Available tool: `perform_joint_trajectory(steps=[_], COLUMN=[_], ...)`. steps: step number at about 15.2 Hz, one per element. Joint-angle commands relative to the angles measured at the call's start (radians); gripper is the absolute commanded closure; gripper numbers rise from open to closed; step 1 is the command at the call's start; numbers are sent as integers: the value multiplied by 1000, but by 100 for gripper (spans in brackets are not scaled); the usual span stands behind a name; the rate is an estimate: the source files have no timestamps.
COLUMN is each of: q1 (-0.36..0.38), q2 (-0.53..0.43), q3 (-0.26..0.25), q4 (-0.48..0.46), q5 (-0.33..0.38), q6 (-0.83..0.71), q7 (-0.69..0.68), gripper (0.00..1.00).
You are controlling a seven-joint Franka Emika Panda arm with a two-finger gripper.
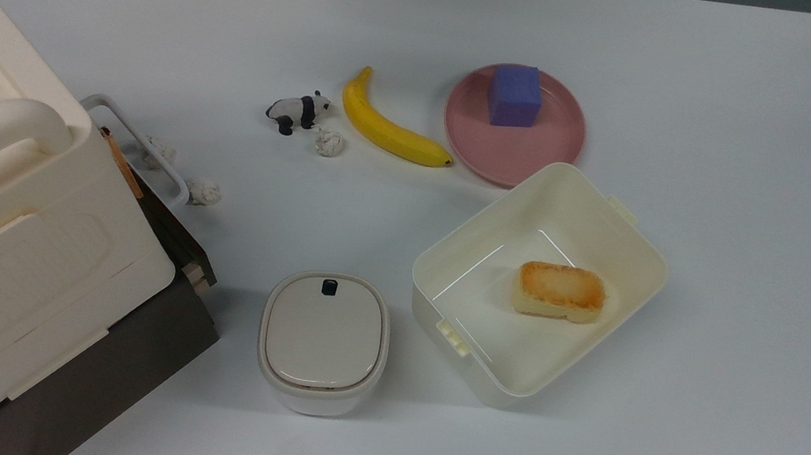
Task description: Slide the drawer open
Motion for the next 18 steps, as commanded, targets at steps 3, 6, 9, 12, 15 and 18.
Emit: perform_joint_trajectory(steps=[3, 6, 9, 12, 15, 18], q1=[-4, -17, -21, -18, -18, -20], q2=[-3, -4, -6, -3, 2, 9], q3=[-5, -5, -12, -11, -9, -9], q4=[2, 5, 5, 3, -1, -26], q5=[10, 8, 7, -39, -76, -119], q6=[-38, -77, -86, -104, -104, -79], q7=[-55, -192, -321, -501, -645, -745], gripper=[0, 0, 0, 0, 0, 0])
